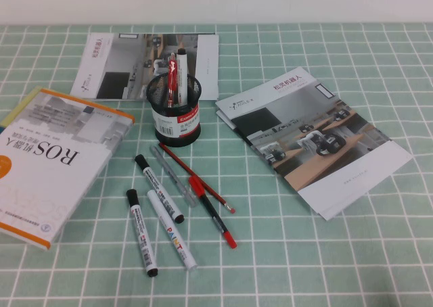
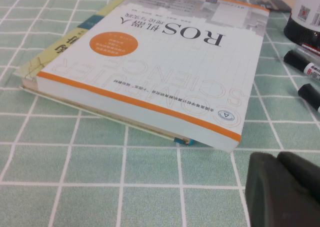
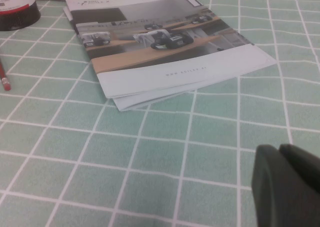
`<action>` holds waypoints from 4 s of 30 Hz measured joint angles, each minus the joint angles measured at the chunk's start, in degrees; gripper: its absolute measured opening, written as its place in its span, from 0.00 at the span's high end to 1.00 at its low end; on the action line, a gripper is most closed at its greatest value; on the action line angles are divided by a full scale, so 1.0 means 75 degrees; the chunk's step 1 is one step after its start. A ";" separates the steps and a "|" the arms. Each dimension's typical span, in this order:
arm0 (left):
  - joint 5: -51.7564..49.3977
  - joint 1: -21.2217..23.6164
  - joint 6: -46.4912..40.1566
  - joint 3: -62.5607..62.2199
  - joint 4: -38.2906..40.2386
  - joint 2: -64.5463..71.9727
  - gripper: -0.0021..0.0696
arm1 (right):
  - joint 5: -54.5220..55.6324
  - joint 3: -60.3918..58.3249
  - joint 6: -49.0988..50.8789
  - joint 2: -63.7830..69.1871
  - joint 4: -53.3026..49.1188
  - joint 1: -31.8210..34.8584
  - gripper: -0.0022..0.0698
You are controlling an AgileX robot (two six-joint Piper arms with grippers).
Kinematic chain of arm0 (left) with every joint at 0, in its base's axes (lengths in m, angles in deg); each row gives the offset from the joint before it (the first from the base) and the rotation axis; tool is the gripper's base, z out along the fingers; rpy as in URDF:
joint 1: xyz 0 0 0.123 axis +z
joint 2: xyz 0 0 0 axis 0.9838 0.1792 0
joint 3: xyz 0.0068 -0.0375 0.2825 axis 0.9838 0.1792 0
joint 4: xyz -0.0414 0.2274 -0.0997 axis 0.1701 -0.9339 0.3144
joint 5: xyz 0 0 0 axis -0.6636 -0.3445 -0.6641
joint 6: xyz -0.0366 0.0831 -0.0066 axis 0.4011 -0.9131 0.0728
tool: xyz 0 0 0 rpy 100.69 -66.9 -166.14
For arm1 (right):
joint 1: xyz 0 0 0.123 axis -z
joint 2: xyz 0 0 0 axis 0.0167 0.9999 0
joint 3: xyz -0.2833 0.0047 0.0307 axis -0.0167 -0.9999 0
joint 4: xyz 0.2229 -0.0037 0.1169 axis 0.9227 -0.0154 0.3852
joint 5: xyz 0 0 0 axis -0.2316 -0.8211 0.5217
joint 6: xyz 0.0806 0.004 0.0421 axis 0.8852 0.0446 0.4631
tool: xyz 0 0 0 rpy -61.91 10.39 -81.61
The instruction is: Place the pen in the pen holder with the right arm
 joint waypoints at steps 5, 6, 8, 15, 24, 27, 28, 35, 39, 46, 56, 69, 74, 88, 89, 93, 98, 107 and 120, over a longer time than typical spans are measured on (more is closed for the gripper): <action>0.0000 0.0000 0.0000 0.0000 0.0000 0.0000 0.98 | 0.0000 0.0000 0.0000 0.0000 0.0000 0.0000 1.00; 0.0000 0.0000 0.0000 0.0000 0.0000 0.0000 0.98 | 0.0000 0.0000 0.0000 0.0000 0.0000 0.0000 1.00; 0.0000 0.0000 0.0000 0.0000 0.0000 0.0000 0.98 | 0.0000 0.0000 0.0000 0.0000 0.0000 0.0000 1.00; 0.0000 0.0000 0.0000 0.0000 0.0000 0.0000 0.98 | 0.0000 0.0000 0.0000 0.0000 0.0000 0.0000 1.00; 0.0000 0.0000 0.0000 0.0000 0.0000 0.0000 0.98 | 0.0000 0.0000 0.0000 0.0000 0.0000 0.0000 1.00; 0.0000 0.0000 0.0000 0.0000 0.0000 0.0000 0.98 | 0.0000 0.0000 0.0000 0.0000 0.0000 0.0000 1.00; 0.0000 0.0000 0.0000 0.0000 0.0000 0.0000 0.98 | 0.0000 0.0000 0.0000 0.0000 0.0000 0.0000 1.00; 0.0000 0.0000 0.0000 0.0000 0.0000 0.0000 0.98 | 0.0000 0.0000 0.0000 0.0000 0.0000 0.0000 1.00; 0.0000 0.0000 0.0000 0.0000 0.0000 0.0000 0.98 | 0.0000 0.0000 0.0000 0.0000 0.0000 0.0000 1.00; 0.0000 0.0000 0.0000 0.0000 0.0000 0.0000 0.98 | 0.0000 0.0000 0.0000 0.0000 0.0000 0.0000 1.00; 0.0000 0.0000 0.0000 0.0000 0.0000 0.0000 0.98 | 0.1160 -0.0018 0.0000 0.0000 0.0394 0.0000 1.00; 0.0000 0.0000 0.0000 0.0000 0.0000 0.0000 0.98 | 0.2640 -0.0018 -0.0030 0.0000 0.4405 0.0000 1.00; 0.0000 0.0000 0.0000 0.0000 0.0000 0.0000 0.98 | 0.1892 0.0081 -0.0030 0.0000 0.4751 0.0000 1.00; 0.0000 0.0000 0.0000 0.0000 0.0000 0.0000 0.98 | -0.2071 0.3643 -0.0043 0.4535 0.3411 0.0000 1.00; 0.0000 0.0000 0.0000 0.0000 0.0000 0.0000 0.98 | -0.2337 0.3954 -0.0043 0.4990 0.3188 0.0000 1.00; 0.0000 0.0000 0.0000 0.0000 0.0000 0.0000 0.98 | -0.3256 0.4948 -0.0043 0.6525 0.2497 0.0000 1.00; 0.0000 0.0000 0.0000 0.0000 0.0000 0.0000 0.98 | -0.3627 0.5970 0.0002 0.7844 0.1799 -0.0315 1.00; 0.0000 0.0000 0.0000 0.0000 0.0000 0.0000 0.98 | -0.3670 0.7382 0.1158 0.9820 0.0515 -0.2198 1.00; 0.0000 0.0000 0.0000 0.0000 0.0000 0.0000 0.98 | -0.4452 1.0827 0.1075 1.3529 -0.0130 -0.4050 1.00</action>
